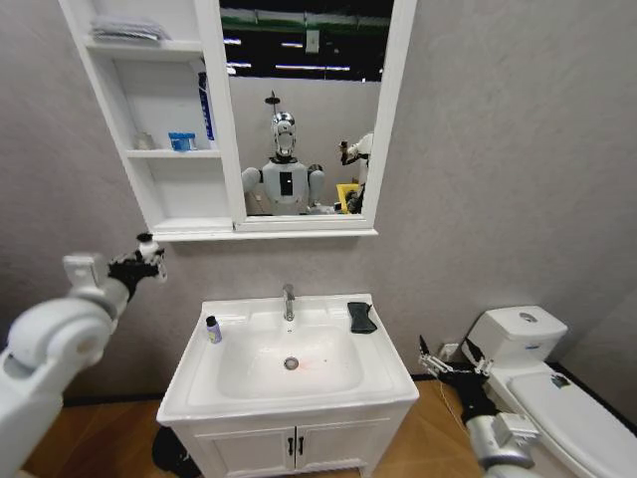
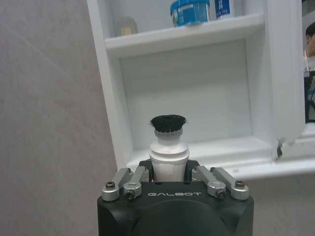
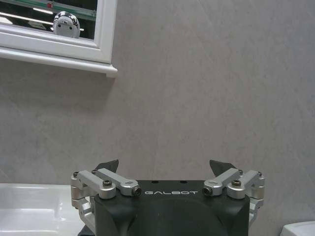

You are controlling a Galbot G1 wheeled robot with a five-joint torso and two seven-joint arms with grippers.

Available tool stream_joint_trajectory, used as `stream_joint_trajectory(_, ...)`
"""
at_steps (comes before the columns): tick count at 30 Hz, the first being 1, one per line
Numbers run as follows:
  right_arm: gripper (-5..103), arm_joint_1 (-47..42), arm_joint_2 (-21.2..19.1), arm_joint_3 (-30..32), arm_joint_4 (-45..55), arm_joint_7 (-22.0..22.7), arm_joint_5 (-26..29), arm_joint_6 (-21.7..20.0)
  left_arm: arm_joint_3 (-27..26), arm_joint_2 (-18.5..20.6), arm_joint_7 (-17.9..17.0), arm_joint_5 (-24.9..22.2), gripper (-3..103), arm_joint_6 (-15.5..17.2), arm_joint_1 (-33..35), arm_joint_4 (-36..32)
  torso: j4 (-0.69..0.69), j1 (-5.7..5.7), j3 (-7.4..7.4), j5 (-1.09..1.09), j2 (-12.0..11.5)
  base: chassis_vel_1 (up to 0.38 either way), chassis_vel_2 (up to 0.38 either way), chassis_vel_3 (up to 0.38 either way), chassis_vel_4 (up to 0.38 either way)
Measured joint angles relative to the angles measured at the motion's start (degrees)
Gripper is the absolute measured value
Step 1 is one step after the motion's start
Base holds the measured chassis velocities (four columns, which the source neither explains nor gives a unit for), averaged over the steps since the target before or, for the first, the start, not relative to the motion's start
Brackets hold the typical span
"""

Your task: Move facial cleanser and shampoo from washbasin to cabinet, then wipe washbasin with towel.

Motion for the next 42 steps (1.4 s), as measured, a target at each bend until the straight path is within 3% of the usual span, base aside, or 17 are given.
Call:
stream_joint_trajectory(1,100,0.0,0.0,0.0,0.0,0.0,0.0,0.0,0.0,0.0,0.0,0.0,32,0.0,0.0,0.0,0.0,0.0,0.0,0.0,0.0,0.0,0.0,0.0,0.0)
stream_joint_trajectory(3,100,0.37,-0.71,-0.16,0.09,0.01,-0.06,-0.92,5.52,0.04,0.73,-1.99,32,0.95,-9.86,4.52,0.01,0.01,0.0,0.04,0.0,0.0,0.0,0.0,0.0)
stream_joint_trajectory(4,100,0.37,-0.71,-0.16,0.09,0.01,-0.06,-0.92,5.52,0.04,0.73,-1.99,32,0.95,-9.86,4.52,0.01,0.01,0.0,0.04,0.0,0.0,0.0,0.0,0.0)
stream_joint_trajectory(6,100,0.33,-1.48,-0.02,0.21,0.12,-0.06,-1.2,11.88,-1.57,2.22,-1.62,32,1.02,-18.43,11.66,0.01,0.0,0.0,0.01,0.0,0.0,0.0,0.0,0.0)
stream_joint_trajectory(8,100,0.18,-1.63,0.05,0.22,0.14,-0.06,-1.21,13.17,-2.07,2.54,-1.42,32,0.99,-20.11,13.28,0.02,0.0,0.0,-0.01,0.0,0.0,0.0,0.0,0.0)
stream_joint_trajectory(10,100,-0.7,-1.84,0.17,0.18,0.69,-0.06,-1.19,17.59,-4.08,4.62,0.45,31,0.48,-26.03,19.14,0.0,0.01,0.0,0.02,0.0,0.0,0.0,0.0,0.0)
stream_joint_trajectory(14,100,-1.55,-1.87,0.02,-0.22,0.85,-0.97,-0.74,21.65,-7.47,7.61,4.82,31,-1.87,-32.04,26.2,0.0,0.0,0.0,0.02,0.0,0.0,0.0,0.0,0.0)
stream_joint_trajectory(28,100,-1.86,-1.05,0.01,-1.04,1.49,-1.5,-0.16,23.23,-15.39,10.72,14.21,28,-4.13,-35.5,36.89,0.01,0.0,0.0,0.02,0.0,0.0,0.0,0.0,0.0)
stream_joint_trajectory(34,100,-1.78,-1.09,0.69,-1.28,1.89,-0.52,-0.14,23.37,-17.83,10.17,15.41,47,-4.71,-35.55,38.53,0.0,0.0,-0.01,0.03,0.0,0.0,0.0,0.0,0.0)
stream_joint_trajectory(36,100,-1.78,-1.21,0.92,-1.27,2.1,-0.03,-0.16,23.13,-17.86,9.88,15.59,58,-4.75,-35.04,38.24,0.0,0.0,0.0,0.02,0.0,0.0,0.0,0.0,0.0)
stream_joint_trajectory(38,100,-1.78,-1.22,0.97,-1.27,2.12,0.03,-0.17,23.03,-17.75,9.88,15.75,58,-4.83,-34.9,38.02,0.0,0.0,0.0,0.02,0.0,0.0,0.0,0.0,0.0)
stream_joint_trajectory(40,100,-1.87,-1.29,1.11,-1.27,2.17,0.2,-0.17,21.99,-17.03,9.46,16.12,75,-5.17,-34.16,36.14,0.01,0.0,-0.01,0.02,0.0,0.0,0.0,0.0,0.0)
stream_joint_trajectory(42,100,-1.91,-1.3,1.11,-1.27,2.18,0.2,-0.16,21.39,-16.66,9.0,16.13,75,-5.18,-33.71,35.15,0.01,0.0,-0.01,0.02,0.0,0.0,0.0,0.0,0.0)
